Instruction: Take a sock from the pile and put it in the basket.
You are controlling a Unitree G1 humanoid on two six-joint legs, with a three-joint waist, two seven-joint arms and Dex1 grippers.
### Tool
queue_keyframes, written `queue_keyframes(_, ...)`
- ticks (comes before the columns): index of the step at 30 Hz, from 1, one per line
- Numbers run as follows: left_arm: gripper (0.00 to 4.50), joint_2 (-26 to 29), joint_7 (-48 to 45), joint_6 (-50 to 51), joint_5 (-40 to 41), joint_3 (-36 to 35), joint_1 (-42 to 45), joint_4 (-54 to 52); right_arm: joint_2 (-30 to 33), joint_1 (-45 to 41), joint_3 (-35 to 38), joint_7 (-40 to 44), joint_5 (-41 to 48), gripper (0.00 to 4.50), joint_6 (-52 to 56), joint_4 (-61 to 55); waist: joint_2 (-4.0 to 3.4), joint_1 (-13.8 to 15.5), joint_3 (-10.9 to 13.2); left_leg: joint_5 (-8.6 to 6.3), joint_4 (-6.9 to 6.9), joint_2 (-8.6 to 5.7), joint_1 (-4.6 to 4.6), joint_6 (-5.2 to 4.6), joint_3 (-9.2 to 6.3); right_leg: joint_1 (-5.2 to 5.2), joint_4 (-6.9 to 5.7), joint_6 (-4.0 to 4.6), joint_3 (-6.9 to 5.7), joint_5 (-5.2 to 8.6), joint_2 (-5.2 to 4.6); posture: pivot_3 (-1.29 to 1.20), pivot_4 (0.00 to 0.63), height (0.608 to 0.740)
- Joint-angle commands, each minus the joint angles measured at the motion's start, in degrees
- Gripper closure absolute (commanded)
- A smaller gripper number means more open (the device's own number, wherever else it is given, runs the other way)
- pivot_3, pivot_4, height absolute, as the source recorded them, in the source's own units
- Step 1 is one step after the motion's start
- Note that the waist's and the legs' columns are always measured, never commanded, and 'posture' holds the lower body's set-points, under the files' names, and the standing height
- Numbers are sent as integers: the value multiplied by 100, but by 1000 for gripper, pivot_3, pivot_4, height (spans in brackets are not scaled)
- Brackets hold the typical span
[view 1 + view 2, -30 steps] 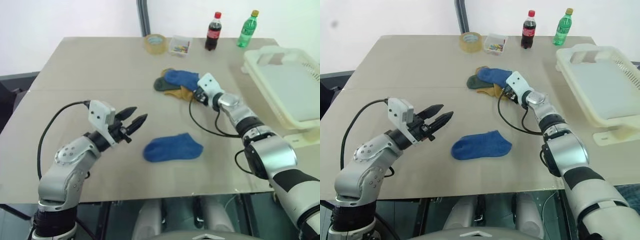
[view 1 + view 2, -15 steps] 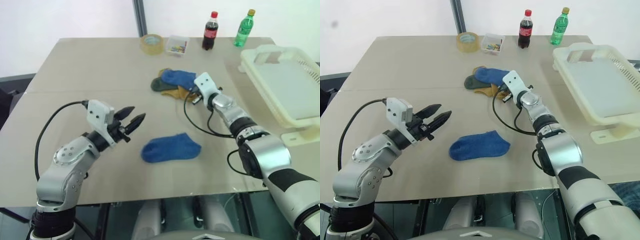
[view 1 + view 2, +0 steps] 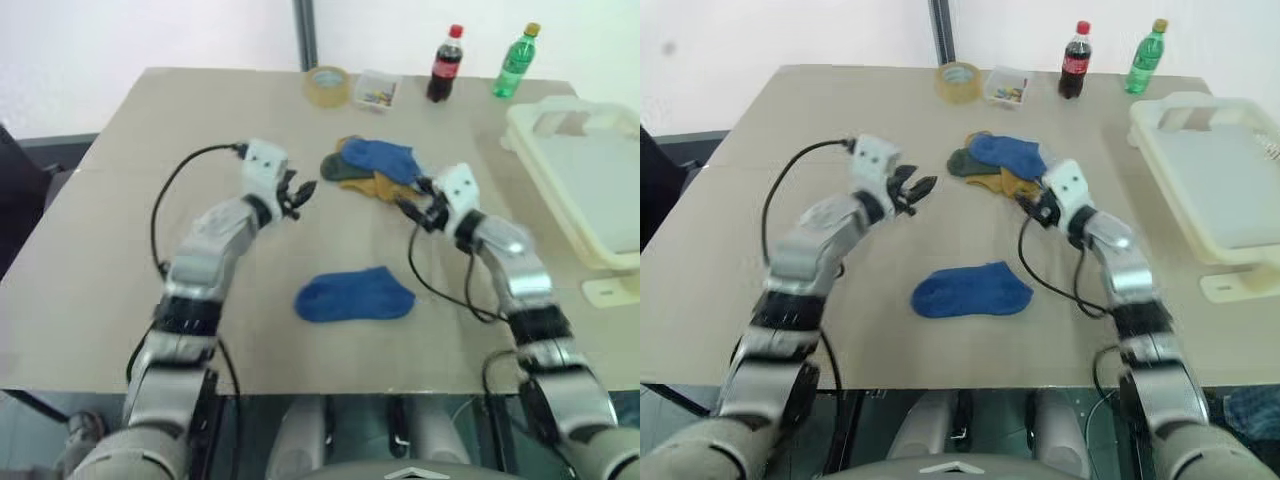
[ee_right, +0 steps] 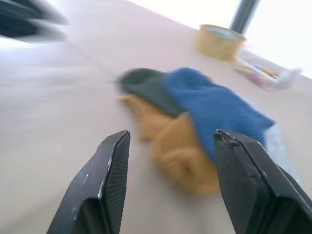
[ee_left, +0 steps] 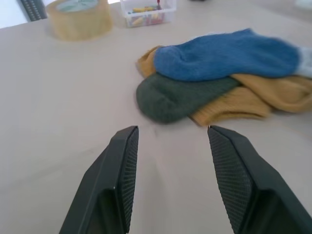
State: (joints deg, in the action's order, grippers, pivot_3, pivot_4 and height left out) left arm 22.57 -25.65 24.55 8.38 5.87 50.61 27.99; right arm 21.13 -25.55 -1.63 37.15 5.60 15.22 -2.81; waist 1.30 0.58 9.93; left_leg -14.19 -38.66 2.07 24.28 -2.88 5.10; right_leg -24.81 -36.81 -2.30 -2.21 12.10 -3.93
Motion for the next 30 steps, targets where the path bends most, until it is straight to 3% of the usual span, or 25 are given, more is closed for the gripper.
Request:
queue_keyframes(1, 2070, -408, -218, -1185, -560, 346, 954, 1830, 234, 364, 167, -306, -59, 1694, 655, -1268, 2, -3, 0, 0, -2, -1, 2, -1, 0, 0, 1, 0, -1, 1, 1, 0, 150, 740)
queue_keyframes(6, 2070, -1223, -33, -2178, -1192, 564, 2280, 4073, 269, 542, 419, -930, -164, 1694, 1283, -1885, 6, -17, 3, -1, -12, 6, 15, -2, -9, -7, 4, 0, -2, 2, 23, 0, 150, 740)
queue_keyframes(15, 2070, -2040, 446, -2333, -1847, 536, 2853, 4931, 278, 557, 470, -1412, -221, 1694, 1565, -2070, 7, 10, 4, -4, -39, 6, 53, -7, -14, -31, -1, -1, -1, 1, 22, 0, 150, 740)
queue_keyframes(20, 4122, -2007, 153, -2570, -1528, -9, 2890, 4830, 372, 325, 382, -1351, -245, 1635, 1304, -1530, 7, -4, 4, -8, -43, 7, 52, -14, -15, -32, -6, -1, -2, 1, 22, 0, 150, 740)
queue_keyframes(21, 4456, -1893, 21, -2712, -1437, -126, 2828, 4743, 389, 149, 328, -1320, -279, 1635, 1175, -1177, 7, -18, 4, -9, -45, 7, 51, -15, -14, -32, -6, -1, -1, 1, 22, 0, 150, 740)
queue_keyframes(26, 4456, -1177, -1339, -3211, -646, -763, 1797, 3528, 259, -1152, -75, -1222, -607, 1635, 170, 1445, 3, -212, 2, -5, -52, 13, 39, -10, -12, -31, -21, 1, 10, 0, 22, 0, 150, 740)
queue_keyframes(30, 4456, -543, -1906, -1890, 56, -1020, 74, 704, -327, -2452, 172, -1390, -385, 1635, -545, 3780, 0, -346, 2, -2, -44, 18, 27, -4, -14, -42, -47, 3, 34, -1, 25, 0, 150, 740)
